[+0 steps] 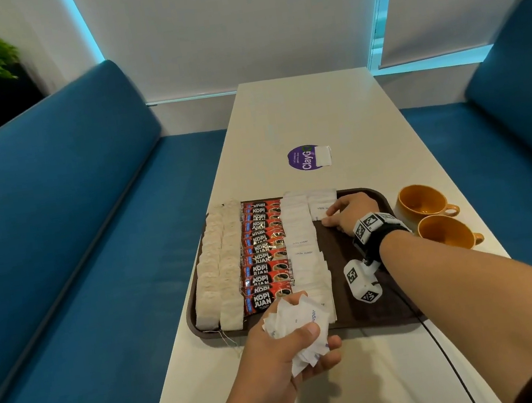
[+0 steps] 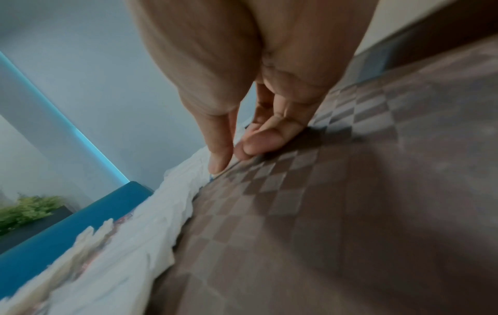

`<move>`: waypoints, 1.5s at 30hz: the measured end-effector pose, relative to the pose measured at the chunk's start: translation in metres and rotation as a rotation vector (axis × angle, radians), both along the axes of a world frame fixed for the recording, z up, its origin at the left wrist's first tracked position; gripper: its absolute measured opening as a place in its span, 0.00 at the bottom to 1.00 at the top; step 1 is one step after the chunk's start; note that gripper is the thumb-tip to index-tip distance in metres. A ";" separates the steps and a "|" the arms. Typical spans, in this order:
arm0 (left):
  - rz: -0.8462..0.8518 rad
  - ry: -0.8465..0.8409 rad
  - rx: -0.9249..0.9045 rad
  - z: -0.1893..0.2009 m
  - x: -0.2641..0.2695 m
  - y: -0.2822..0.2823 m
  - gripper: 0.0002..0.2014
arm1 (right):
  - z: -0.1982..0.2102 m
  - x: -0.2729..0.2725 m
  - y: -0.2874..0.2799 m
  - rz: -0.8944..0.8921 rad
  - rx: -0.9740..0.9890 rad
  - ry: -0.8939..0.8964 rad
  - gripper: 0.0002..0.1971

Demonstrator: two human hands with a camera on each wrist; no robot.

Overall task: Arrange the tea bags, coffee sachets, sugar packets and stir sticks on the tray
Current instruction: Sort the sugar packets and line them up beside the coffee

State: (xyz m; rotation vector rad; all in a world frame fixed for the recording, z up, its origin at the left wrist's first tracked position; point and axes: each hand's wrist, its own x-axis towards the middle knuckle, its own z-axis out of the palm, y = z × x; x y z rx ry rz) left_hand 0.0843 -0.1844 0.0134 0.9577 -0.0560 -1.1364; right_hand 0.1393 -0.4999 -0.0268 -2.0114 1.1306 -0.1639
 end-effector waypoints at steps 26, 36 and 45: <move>-0.061 -0.223 -0.051 0.040 -0.066 0.053 0.23 | 0.093 -0.245 0.211 0.210 0.477 -0.560 0.06; 0.016 -0.155 0.067 0.036 -0.097 0.067 0.12 | 0.087 -0.275 0.223 0.022 0.591 -0.693 0.07; -0.098 -0.336 0.156 0.041 -0.105 0.066 0.15 | 0.099 -0.281 0.229 0.052 0.409 -0.753 0.10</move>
